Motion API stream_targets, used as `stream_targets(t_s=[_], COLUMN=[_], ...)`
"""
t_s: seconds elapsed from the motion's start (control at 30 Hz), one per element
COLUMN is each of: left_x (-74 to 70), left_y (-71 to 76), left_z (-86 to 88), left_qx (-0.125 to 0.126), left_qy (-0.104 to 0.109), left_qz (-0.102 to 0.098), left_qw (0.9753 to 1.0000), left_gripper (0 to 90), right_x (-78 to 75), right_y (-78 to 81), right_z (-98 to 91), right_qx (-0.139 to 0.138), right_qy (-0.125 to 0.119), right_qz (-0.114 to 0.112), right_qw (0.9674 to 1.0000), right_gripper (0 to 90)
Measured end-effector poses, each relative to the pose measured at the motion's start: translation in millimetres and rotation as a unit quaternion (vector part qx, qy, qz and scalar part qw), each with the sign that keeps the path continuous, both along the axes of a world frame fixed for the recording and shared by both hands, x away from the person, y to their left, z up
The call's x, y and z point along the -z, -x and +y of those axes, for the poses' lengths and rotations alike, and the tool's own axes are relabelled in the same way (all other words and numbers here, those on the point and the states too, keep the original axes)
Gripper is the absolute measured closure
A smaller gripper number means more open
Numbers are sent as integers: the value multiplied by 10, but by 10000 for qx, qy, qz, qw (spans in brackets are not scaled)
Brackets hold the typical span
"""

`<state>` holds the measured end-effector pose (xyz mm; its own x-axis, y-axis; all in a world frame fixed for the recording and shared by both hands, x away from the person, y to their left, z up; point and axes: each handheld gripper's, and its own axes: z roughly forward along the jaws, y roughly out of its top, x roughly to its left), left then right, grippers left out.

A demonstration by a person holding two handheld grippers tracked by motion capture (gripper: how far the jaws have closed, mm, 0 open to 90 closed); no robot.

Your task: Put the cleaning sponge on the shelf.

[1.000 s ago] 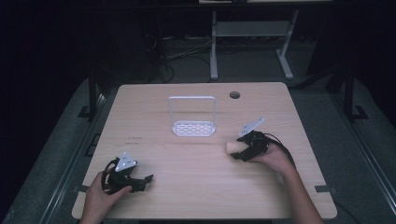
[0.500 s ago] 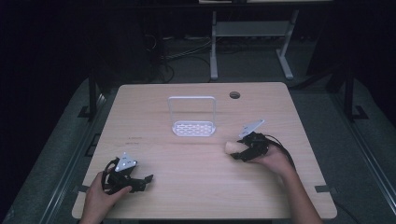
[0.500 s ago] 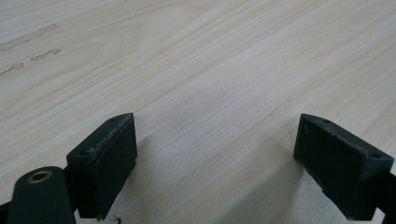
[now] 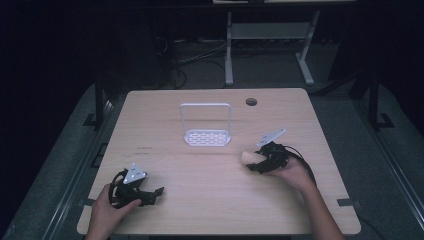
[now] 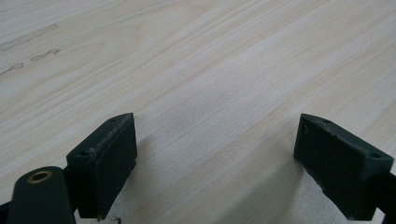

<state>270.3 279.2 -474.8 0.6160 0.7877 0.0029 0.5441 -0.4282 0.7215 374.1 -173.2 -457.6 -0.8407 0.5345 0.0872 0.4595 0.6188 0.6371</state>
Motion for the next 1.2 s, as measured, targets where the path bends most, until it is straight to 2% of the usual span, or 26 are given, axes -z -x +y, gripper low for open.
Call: stream_targets(t_s=[0.27,0.43,1.2], left_x=[2,2,0], left_y=[0,-1,0], left_z=[0,0,0], left_qx=[-1,0,-3], left_qy=[5,5,2], left_qz=[-9,-11,0], left_qw=[10000,10000,10000], left_gripper=[127,127,127], right_x=[-80,-151,-276], right_y=[46,69,81], right_z=[1,39,255], right_qx=[158,274,403], right_qy=[-57,-194,-133], right_qz=[-59,-45,-285], right_qw=[9998,9994,9987], right_gripper=[388,388,388])
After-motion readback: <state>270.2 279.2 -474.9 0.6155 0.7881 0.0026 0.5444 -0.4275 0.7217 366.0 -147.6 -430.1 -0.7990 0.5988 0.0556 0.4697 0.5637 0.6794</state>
